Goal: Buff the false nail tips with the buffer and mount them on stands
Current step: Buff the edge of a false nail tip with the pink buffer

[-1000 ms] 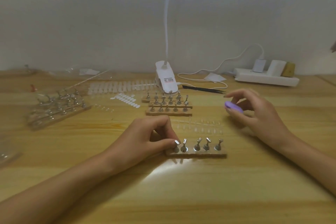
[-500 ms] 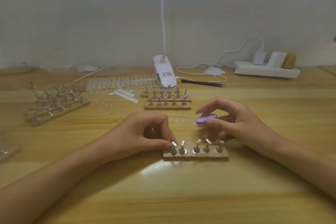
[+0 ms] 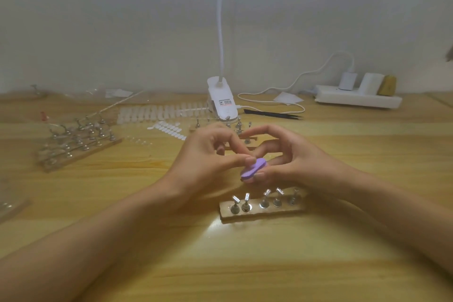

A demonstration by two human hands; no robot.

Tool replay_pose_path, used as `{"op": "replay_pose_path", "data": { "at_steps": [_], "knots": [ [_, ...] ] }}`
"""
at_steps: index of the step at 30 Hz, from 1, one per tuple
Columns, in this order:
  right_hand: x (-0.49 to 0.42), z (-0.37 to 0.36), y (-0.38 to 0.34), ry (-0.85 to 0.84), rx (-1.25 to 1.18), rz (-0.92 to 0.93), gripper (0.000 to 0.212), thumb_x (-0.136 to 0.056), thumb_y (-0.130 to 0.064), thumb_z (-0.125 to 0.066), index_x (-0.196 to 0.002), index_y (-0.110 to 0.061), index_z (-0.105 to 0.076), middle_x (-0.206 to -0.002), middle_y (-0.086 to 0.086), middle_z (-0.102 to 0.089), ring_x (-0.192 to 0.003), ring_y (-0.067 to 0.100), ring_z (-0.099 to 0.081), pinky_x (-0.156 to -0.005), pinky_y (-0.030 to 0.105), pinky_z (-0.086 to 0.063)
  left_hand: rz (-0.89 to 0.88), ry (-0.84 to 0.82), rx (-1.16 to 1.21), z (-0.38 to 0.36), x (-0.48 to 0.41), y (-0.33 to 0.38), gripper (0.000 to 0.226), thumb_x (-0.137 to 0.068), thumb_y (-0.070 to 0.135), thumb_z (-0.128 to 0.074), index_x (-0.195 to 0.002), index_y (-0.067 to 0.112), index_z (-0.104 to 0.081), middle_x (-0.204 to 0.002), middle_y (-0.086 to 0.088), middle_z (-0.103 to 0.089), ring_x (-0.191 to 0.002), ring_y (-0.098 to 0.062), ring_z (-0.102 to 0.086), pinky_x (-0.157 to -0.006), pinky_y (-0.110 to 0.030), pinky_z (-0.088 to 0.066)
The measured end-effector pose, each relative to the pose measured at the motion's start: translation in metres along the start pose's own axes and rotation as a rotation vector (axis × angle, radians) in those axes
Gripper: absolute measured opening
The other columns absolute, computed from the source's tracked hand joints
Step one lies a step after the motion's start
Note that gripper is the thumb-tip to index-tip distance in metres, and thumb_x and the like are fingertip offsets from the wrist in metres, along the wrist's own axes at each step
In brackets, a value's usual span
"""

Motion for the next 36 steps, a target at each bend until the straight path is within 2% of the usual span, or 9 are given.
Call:
{"op": "replay_pose_path", "data": {
  "at_steps": [9, 13, 15, 18, 22, 26, 30, 34, 36],
  "knots": [
    [-0.004, 0.007, 0.016, 0.133, -0.349, 0.003, 0.061, -0.078, -0.013, -0.076, -0.134, -0.024, -0.054, -0.102, 0.024, -0.070, -0.091, 0.027, -0.074, -0.069, 0.028, -0.059, -0.181, -0.017, -0.013, 0.001, -0.001, -0.011, 0.008, -0.077, 0.029, -0.076, -0.078, 0.022, -0.078, -0.082, 0.012, -0.060, -0.071, -0.012, -0.052, -0.060, -0.018, -0.040],
    [-0.005, 0.004, 0.019, -0.030, -0.218, 0.015, 0.065, -0.078, -0.004, -0.079, -0.134, -0.030, -0.056, -0.115, 0.020, -0.069, -0.099, 0.036, -0.073, -0.077, 0.038, -0.061, -0.190, 0.011, -0.006, 0.001, 0.000, -0.012, 0.010, -0.074, 0.032, -0.077, -0.076, 0.022, -0.076, -0.084, 0.012, -0.061, -0.071, -0.012, -0.053, -0.060, -0.017, -0.041],
    [-0.007, 0.003, 0.019, 0.032, -0.220, 0.028, 0.069, -0.073, -0.008, -0.083, -0.133, -0.031, -0.056, -0.113, 0.011, -0.071, -0.097, 0.033, -0.073, -0.082, 0.039, -0.060, -0.198, 0.003, -0.002, 0.000, 0.000, -0.012, 0.008, -0.073, 0.027, -0.080, -0.073, 0.021, -0.075, -0.082, 0.010, -0.061, -0.070, -0.012, -0.052, -0.061, -0.017, -0.040],
    [-0.007, 0.007, 0.020, 0.143, -0.350, 0.025, 0.069, -0.069, -0.008, -0.084, -0.131, -0.023, -0.058, -0.107, 0.015, -0.067, -0.097, 0.031, -0.072, -0.083, 0.036, -0.060, -0.180, 0.041, 0.012, 0.001, 0.000, -0.013, 0.010, -0.072, 0.029, -0.080, -0.071, 0.022, -0.074, -0.081, 0.012, -0.060, -0.066, -0.010, -0.050, -0.061, -0.019, -0.040],
    [-0.005, 0.002, 0.018, 0.018, -0.232, 0.028, 0.063, -0.075, -0.003, -0.079, -0.130, -0.026, -0.059, -0.106, 0.012, -0.070, -0.092, 0.037, -0.074, -0.077, 0.040, -0.061, -0.203, 0.037, 0.002, 0.001, 0.001, -0.012, 0.014, -0.075, 0.018, -0.082, -0.070, 0.027, -0.072, -0.083, 0.012, -0.061, -0.065, -0.003, -0.050, -0.061, -0.016, -0.043],
    [-0.007, 0.006, 0.020, 0.171, -0.365, 0.043, 0.064, -0.070, -0.005, -0.080, -0.128, -0.019, -0.058, -0.101, 0.012, -0.069, -0.089, 0.031, -0.074, -0.077, 0.035, -0.061, -0.207, 0.055, -0.028, 0.000, 0.000, -0.010, 0.016, -0.076, 0.016, -0.081, -0.071, 0.028, -0.071, -0.085, 0.009, -0.061, -0.065, -0.003, -0.050, -0.062, -0.013, -0.041],
    [-0.006, 0.004, 0.019, -0.003, -0.263, 0.009, 0.062, -0.076, -0.002, -0.080, -0.130, -0.022, -0.057, -0.102, 0.010, -0.068, -0.096, 0.039, -0.072, -0.077, 0.039, -0.060, -0.238, 0.069, -0.064, 0.000, 0.002, -0.008, 0.018, -0.077, 0.011, -0.080, -0.073, 0.026, -0.071, -0.088, 0.010, -0.060, -0.067, -0.003, -0.053, -0.061, -0.013, -0.042],
    [-0.008, 0.007, 0.019, 0.130, -0.382, 0.029, 0.069, -0.073, -0.003, -0.080, -0.134, -0.021, -0.055, -0.096, 0.012, -0.066, -0.092, 0.029, -0.073, -0.078, 0.032, -0.060, -0.219, 0.043, -0.064, -0.001, 0.002, -0.007, 0.010, -0.078, 0.017, -0.080, -0.075, 0.023, -0.072, -0.088, 0.012, -0.060, -0.064, -0.005, -0.050, -0.061, -0.014, -0.042],
    [-0.007, 0.005, 0.019, 0.097, -0.339, 0.042, 0.070, -0.074, -0.003, -0.078, -0.136, -0.022, -0.054, -0.098, 0.013, -0.067, -0.091, 0.032, -0.073, -0.078, 0.035, -0.060, -0.213, 0.057, -0.064, -0.001, 0.002, -0.008, 0.010, -0.078, 0.018, -0.080, -0.074, 0.024, -0.072, -0.088, 0.011, -0.060, -0.065, -0.004, -0.051, -0.062, -0.013, -0.043]
  ]
}}
Point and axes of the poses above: each hand's wrist, its own x-axis away from the middle knuckle, its own z-axis out of the back of the hand, y = z × x, the point moved 1 cm from there along -x, towards the middle knuckle
